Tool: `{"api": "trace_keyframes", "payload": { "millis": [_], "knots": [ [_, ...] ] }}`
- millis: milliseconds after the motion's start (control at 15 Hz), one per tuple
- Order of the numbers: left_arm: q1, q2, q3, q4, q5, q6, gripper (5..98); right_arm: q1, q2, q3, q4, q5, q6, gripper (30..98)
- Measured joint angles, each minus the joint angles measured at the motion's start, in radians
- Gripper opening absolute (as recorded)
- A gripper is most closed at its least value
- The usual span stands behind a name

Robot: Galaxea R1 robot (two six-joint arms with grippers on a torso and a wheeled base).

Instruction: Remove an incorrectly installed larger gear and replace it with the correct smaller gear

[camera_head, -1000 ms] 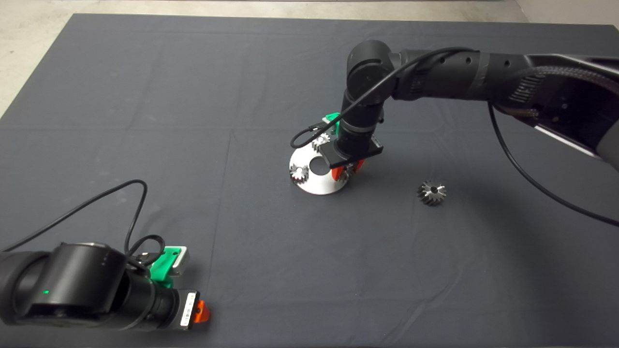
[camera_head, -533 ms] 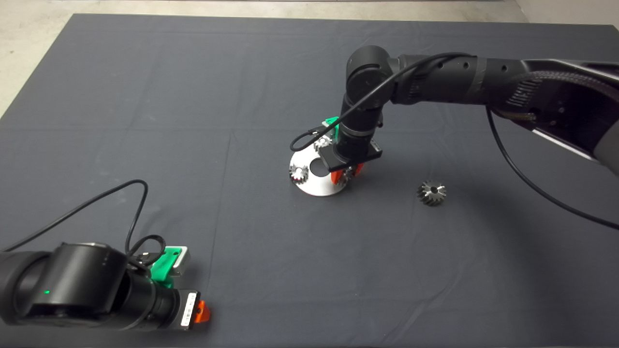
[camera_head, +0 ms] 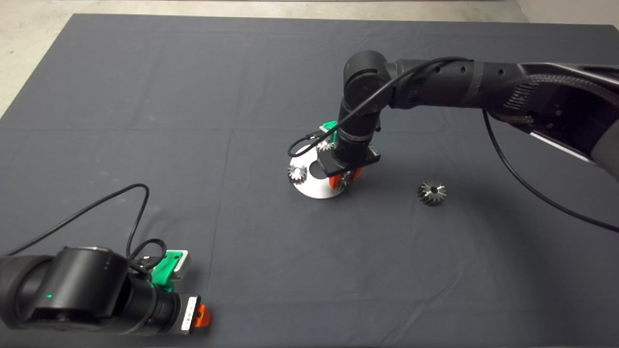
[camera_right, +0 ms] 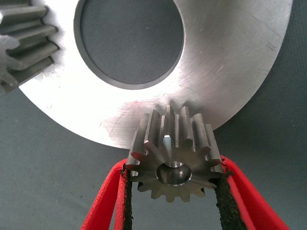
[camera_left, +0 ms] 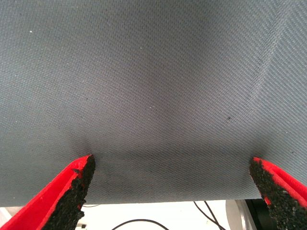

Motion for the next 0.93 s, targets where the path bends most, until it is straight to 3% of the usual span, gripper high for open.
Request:
{"api": "trace_keyframes", "payload": {
  "millis": [733,933],
  "knots": [
    [0.000,0.000,0.000,0.001,0.000,0.000,83.9,0.000,-0.001,0.017,0.013,-0.004,0.008,43.5],
    [0.000,0.000,0.000,0.002,0.000,0.000,83.9,0.000,-0.001,0.019,0.015,-0.003,0.008,50.7]
  ]
}}
